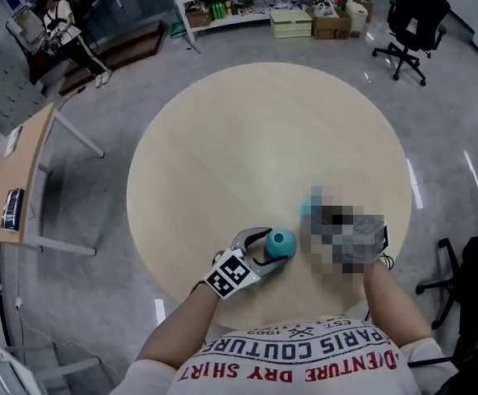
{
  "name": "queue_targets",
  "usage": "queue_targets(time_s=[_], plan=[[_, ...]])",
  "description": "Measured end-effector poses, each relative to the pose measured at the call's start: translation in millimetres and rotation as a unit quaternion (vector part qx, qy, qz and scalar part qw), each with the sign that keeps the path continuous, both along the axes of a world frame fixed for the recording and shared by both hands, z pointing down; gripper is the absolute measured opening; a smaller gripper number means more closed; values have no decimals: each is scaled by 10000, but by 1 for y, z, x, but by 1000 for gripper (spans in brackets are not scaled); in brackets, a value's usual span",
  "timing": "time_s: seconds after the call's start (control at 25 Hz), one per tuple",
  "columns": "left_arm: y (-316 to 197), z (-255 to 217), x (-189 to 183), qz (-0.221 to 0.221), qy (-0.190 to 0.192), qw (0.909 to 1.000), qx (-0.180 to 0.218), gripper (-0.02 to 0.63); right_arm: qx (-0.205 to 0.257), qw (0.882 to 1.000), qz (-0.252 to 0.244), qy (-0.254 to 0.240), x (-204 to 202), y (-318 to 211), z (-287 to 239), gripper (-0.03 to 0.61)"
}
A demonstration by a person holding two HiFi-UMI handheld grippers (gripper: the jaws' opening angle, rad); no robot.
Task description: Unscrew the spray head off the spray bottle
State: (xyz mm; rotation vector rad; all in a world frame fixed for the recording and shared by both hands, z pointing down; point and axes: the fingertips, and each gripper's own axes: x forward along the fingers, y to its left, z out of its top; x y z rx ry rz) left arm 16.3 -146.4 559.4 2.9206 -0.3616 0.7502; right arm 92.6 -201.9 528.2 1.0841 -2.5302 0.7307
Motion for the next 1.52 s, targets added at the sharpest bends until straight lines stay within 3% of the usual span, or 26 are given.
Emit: queue_targets(time_s=[0.24,0.36,0.52,0.6,0.68,0.76,0.8,0.84,0.92,0.96,1.08,1.24,1.4,1.52], plan=[[0,0,-3,-129,122,9998,-43,325,-613,9923,177,1063,-10,-9,62,121],[0,2,-7,-136,211,9997,-65,325,-675,9906,274,1156,-16,-12,69,123],[6,4,-8,-87,264,9995,-119,326,-455,9913,394,1174,-16,-12,64,129],[2,0,-6,-145,424,9989,-130,373,-217,9924,571,1069,-9,-17,51,170],[-3,-9,-8,-281,566,9979,-152,417,13,9928,714,965,1,-18,31,170],[2,-21,-21,-467,577,9971,-151,417,259,9929,810,837,9,-5,6,149],[6,-27,-33,-585,574,9965,-155,403,411,9930,844,718,12,6,-9,104],[10,-36,-45,-711,590,9956,-157,327,567,9931,853,569,13,18,-24,6],[26,-59,-64,-868,780,9929,-213,53,775,9941,700,285,6,46,-50,-2],[39,-71,-68,-846,950,9914,-306,2,823,9950,543,168,-2,64,-60,-2],[89,-101,-59,-585,1271,9882,-618,2,854,9961,48,-228,-33,125,-84,-2],[154,-130,-47,-461,1217,9900,-536,2,824,9943,-428,-516,-59,194,-109,-2],[210,-137,-53,-680,1068,9913,-364,2,900,9916,-551,-751,-70,254,-126,-2],[280,-134,-50,-801,1050,9906,-358,2,978,9907,-529,-789,-73,320,-130,-2]])
